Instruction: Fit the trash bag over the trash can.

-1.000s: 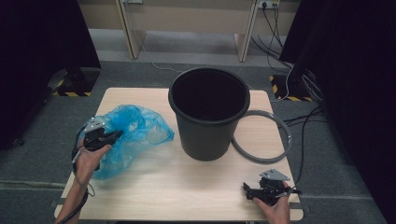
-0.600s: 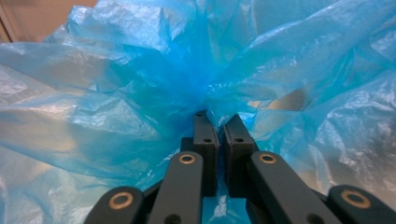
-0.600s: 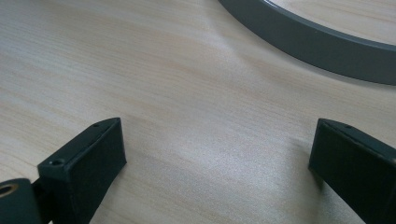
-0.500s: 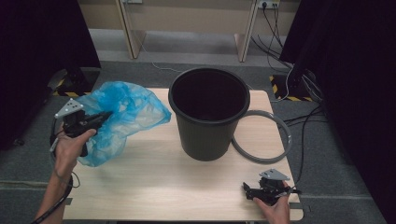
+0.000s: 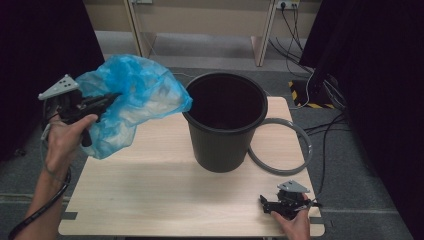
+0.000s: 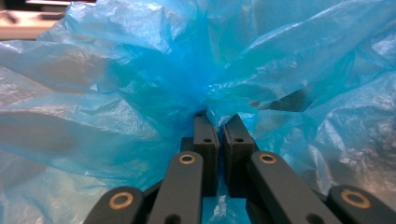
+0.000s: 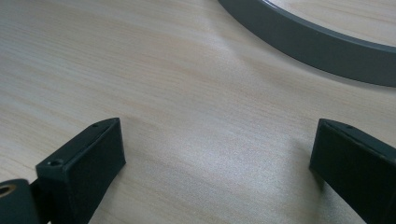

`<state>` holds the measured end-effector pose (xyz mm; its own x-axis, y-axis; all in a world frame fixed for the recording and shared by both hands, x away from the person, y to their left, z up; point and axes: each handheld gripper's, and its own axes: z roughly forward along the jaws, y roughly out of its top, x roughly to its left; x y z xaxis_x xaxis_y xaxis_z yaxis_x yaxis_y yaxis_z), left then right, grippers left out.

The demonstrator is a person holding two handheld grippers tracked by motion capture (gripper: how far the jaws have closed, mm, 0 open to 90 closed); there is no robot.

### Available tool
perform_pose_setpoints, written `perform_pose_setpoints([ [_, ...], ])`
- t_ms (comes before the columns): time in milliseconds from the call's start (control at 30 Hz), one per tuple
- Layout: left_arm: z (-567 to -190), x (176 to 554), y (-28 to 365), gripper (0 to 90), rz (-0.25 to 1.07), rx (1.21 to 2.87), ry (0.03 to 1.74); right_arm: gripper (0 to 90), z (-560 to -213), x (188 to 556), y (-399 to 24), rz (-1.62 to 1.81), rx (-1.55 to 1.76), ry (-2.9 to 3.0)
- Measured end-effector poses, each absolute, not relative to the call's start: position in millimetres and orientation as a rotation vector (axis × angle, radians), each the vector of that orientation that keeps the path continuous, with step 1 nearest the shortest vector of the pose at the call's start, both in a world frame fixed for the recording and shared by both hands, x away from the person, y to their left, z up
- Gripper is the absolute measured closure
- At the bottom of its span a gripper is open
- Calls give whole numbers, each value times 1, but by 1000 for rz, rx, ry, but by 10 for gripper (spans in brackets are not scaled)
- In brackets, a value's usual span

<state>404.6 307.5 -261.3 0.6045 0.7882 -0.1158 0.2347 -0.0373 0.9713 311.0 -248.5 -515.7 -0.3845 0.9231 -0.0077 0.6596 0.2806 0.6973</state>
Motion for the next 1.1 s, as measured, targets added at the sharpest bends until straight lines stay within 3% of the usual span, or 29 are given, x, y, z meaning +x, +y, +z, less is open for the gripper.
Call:
perform_pose_setpoints([
  [467, -229, 445, 194, 857, 481, 1688, 761, 35, -516, 311, -249, 862, 1422, 2144],
  [1100, -223, 477, 93, 855, 437, 1861, 746, 33, -516, 311, -248, 867, 1438, 2143],
])
